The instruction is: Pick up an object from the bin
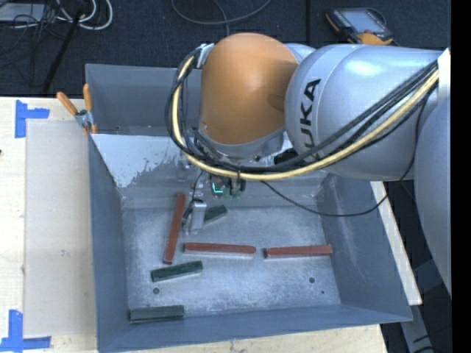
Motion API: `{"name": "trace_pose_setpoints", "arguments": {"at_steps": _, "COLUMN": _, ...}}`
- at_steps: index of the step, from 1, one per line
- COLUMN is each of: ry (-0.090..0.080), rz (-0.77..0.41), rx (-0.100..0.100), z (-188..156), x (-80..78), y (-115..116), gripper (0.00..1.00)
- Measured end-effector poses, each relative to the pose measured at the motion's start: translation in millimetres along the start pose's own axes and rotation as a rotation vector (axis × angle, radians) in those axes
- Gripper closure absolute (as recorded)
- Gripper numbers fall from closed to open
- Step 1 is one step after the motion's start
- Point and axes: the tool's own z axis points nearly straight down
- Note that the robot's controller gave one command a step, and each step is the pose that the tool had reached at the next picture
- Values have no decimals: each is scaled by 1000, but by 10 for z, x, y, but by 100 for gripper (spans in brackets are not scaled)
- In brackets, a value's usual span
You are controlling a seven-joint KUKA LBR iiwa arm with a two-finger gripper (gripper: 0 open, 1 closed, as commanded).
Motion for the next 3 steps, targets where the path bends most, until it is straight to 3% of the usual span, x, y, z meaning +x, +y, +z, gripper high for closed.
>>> {"name": "trace_pose_setpoints", "arguments": {"at_steps": 1, "ry": -8, "rz": 3, "rx": -1, "z": -43, "x": -16, "y": -9, "gripper": 0}}
{"name": "trace_pose_setpoints", "arguments": {"at_steps": 2, "ry": -15, "rz": 10, "rx": -3, "z": 363, "x": 49, "y": -66, "gripper": 0}}
{"name": "trace_pose_setpoints", "arguments": {"at_steps": 3, "ry": -11, "rz": 34, "rx": -3, "z": 1042, "x": -69, "y": -31, "gripper": 0}}
